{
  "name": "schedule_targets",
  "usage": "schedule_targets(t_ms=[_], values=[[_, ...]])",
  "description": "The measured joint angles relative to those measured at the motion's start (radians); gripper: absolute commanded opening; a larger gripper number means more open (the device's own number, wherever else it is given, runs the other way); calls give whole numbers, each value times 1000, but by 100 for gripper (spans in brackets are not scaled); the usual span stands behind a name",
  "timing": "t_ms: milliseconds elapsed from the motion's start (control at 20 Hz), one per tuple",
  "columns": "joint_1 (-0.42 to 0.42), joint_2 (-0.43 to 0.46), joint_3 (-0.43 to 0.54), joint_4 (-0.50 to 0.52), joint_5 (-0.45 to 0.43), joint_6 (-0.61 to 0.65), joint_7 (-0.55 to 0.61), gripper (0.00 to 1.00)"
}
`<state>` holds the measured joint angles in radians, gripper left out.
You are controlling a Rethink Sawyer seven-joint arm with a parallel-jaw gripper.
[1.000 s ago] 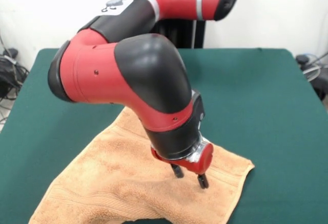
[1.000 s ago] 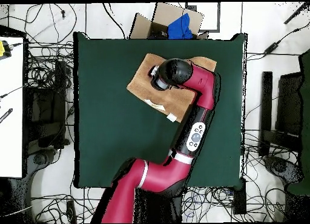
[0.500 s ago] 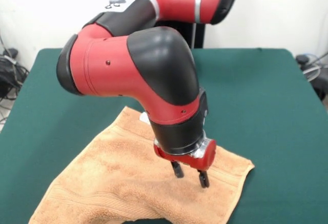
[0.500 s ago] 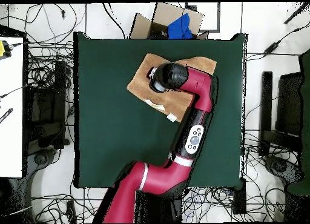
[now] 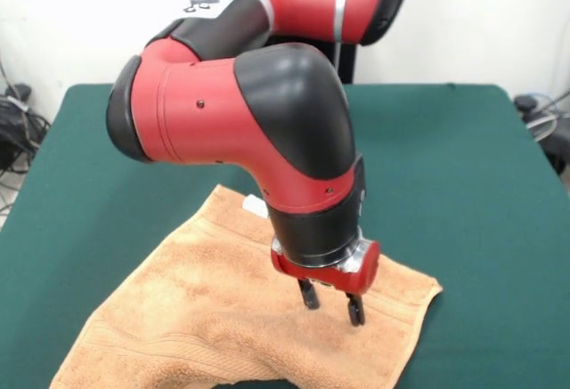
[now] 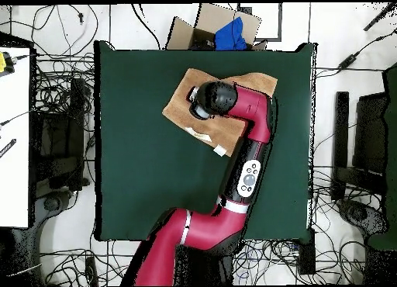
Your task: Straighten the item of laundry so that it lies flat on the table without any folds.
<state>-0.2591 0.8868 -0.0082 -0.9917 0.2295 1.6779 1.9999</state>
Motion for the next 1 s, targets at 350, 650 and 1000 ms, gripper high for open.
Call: schedule_targets(t_ms=[350,650,1000], values=[[-16,2,-72,-5,0,4,-70,100],[-20,-2,-101,0,-1,-1,-112,100],[-22,-50,-142,83,15,-69,-126,100]])
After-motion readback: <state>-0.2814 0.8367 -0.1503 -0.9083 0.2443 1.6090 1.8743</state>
